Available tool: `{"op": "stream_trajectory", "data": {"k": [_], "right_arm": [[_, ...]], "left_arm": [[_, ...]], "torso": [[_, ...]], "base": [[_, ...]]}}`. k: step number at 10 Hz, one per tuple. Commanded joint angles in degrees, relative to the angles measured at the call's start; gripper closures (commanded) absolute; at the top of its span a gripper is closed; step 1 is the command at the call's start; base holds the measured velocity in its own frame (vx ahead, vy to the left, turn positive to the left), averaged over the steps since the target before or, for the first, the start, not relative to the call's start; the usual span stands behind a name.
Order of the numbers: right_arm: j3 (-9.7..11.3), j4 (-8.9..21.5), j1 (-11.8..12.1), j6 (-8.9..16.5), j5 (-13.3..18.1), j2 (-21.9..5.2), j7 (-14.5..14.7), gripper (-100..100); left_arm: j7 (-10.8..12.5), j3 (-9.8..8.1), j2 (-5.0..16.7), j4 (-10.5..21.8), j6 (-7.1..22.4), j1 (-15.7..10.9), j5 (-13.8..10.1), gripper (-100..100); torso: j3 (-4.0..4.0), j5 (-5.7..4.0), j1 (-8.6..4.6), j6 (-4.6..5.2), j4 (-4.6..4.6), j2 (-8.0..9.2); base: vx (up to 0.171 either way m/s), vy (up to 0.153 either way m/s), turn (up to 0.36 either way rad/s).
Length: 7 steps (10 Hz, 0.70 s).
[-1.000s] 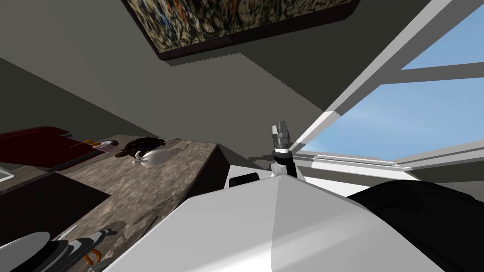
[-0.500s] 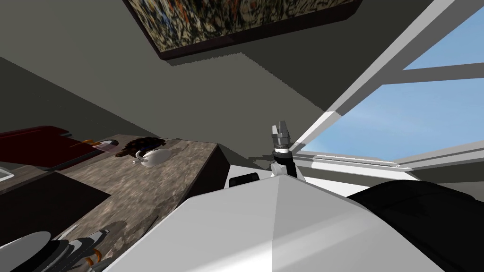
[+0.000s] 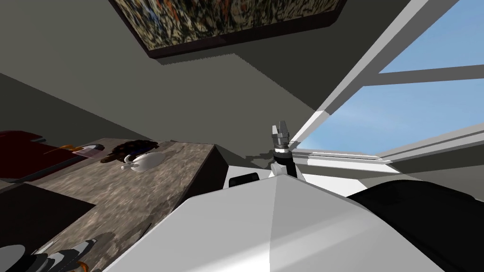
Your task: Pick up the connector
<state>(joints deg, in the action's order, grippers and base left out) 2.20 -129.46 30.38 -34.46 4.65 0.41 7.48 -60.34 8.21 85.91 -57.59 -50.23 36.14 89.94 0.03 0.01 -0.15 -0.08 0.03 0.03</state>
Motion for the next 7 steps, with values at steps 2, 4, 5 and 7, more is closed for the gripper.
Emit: {"op": "stream_trajectory", "data": {"k": [2, 4, 5, 7], "right_arm": [[0.00, 0.00, 0.00, 0.00, 0.00, 0.00, 0.00, 0], [0.00, 0.00, 0.00, 0.00, 0.00, 0.00, 0.00, 0], [0.00, 0.00, 0.00, 0.00, 0.00, 0.00, 0.00, 0], [0.00, 0.00, 0.00, 0.00, 0.00, 0.00, 0.00, 0]], "left_arm": [[-3.45, -0.69, -0.48, 3.56, -0.78, 0.24, -2.20, 100], [-5.49, -1.39, -0.65, 5.58, -1.06, 1.05, -3.89, 100], [-6.50, -1.73, -0.74, 6.59, -1.20, 1.45, -4.74, 100], [-6.24, -1.39, -0.92, 6.49, -1.18, 0.80, -4.17, 0]], "torso": [[0.00, 0.00, 0.02, 0.00, 0.00, 0.00], [0.00, 0.00, 0.04, 0.03, 0.00, 0.00], [-0.01, -0.01, 0.03, 0.03, 0.00, -0.02], [0.00, 0.00, 0.08, 0.00, 0.00, -0.01]], "base": [[-0.007, -0.036, -0.065], [-0.008, -0.031, -0.093], [-0.008, -0.034, -0.085], [-0.002, -0.007, -0.006]]}}
